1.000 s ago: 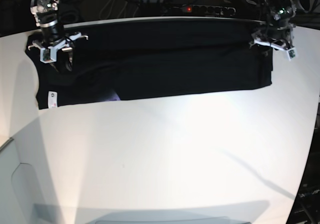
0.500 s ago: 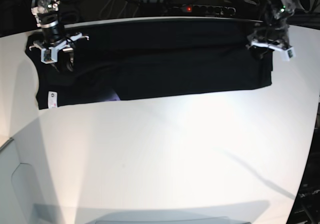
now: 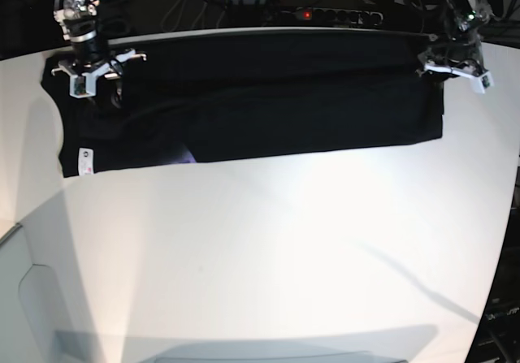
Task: Fold the T-shirt properly
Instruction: 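Hold the strip ends with both grippers and straighten it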
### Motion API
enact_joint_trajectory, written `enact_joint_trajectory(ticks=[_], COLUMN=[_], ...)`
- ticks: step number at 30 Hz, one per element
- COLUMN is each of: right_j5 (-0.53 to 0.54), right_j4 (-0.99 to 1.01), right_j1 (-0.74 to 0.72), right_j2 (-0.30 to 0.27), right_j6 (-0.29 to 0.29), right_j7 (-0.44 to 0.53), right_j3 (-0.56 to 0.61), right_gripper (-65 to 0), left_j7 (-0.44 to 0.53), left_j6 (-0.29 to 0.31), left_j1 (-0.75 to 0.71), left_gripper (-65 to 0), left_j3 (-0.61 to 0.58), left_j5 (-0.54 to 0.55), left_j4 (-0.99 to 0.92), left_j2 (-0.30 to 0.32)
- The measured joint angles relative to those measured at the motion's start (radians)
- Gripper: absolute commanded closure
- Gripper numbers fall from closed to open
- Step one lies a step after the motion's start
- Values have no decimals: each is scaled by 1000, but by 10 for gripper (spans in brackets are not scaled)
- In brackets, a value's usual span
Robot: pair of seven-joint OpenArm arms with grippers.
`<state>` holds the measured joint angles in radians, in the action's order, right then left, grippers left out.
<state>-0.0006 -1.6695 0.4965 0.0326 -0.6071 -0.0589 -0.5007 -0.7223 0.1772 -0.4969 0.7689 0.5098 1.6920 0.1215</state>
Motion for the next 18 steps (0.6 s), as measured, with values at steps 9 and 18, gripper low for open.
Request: enact_joint_trajectory(ticks=[9, 18], right_j5=[0, 0], right_j4=[0, 0], right_j1=[-2, -2], right_j2=[0, 0], right_j6=[0, 0], right_j7=[0, 0], right_j3=[0, 0], right_gripper=[-252, -252], left_j7=[4, 38], left_j6=[0, 3], left_j1=[5, 10], left_gripper=[-344, -295], left_j3=[-6, -5], left_j5=[2, 11], left_j4=[-32, -63], left_j2=[-1, 3])
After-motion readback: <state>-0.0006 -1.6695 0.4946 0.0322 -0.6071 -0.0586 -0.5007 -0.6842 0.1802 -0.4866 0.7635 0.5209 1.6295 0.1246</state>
